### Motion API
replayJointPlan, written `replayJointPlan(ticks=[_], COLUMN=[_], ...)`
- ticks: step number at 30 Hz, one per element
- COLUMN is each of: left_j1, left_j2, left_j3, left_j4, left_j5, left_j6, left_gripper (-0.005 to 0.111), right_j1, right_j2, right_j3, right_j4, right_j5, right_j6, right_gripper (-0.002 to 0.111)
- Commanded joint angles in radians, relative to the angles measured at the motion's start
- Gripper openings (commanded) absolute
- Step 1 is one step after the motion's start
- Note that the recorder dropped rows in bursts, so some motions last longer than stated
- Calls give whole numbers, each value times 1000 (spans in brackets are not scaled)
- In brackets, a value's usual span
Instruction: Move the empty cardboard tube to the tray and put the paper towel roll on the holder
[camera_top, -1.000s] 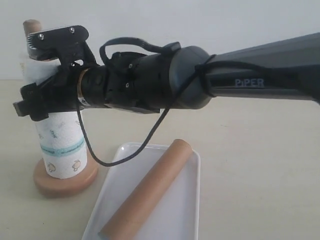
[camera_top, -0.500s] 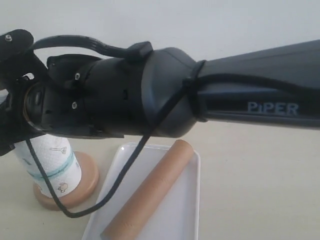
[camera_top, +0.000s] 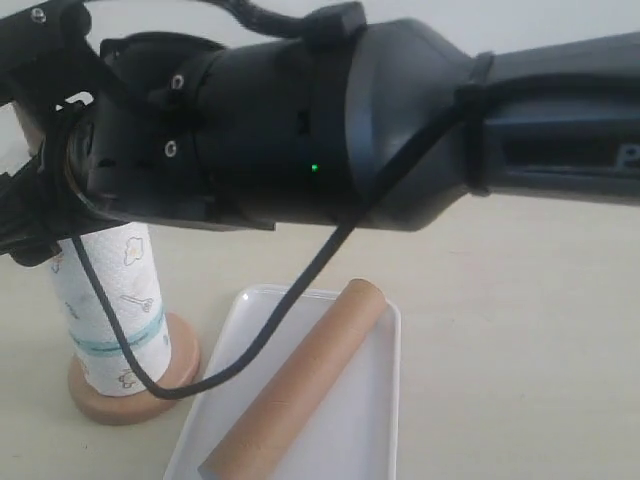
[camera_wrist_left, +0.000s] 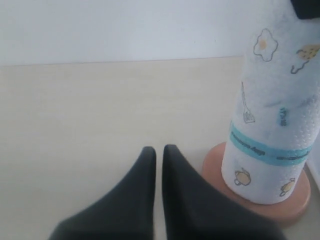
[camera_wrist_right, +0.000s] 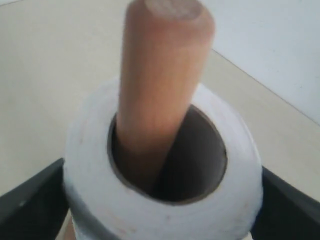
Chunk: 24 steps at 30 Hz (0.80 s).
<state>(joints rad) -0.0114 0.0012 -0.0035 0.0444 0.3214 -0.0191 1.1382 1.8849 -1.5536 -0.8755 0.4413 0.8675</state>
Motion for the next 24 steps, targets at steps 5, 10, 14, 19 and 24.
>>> replayJointPlan(ticks=[5, 10, 14, 19, 24], left_j1=[3, 3, 3, 3, 3], left_j2=[-1, -1, -1, -1, -1], left_j3=[3, 3, 3, 3, 3], left_j4=[-6, -6, -6, -6, -6], left_j5=[-4, -4, -4, -4, -4], left_j6=[-6, -6, -6, -6, -6], left_gripper=[4, 4, 4, 4, 4], right_j1=[0, 0, 10, 50, 96], right_j2=[-115, -160, -215, -331, -465], right_j3=[-2, -4, -4, -4, -4], right_j4=[63, 63, 63, 59, 57], right_j5=[-89, -126, -109, -1, 126], right_j6=[-6, -6, -19, -105, -152], right_gripper=[82, 82, 82, 82, 82])
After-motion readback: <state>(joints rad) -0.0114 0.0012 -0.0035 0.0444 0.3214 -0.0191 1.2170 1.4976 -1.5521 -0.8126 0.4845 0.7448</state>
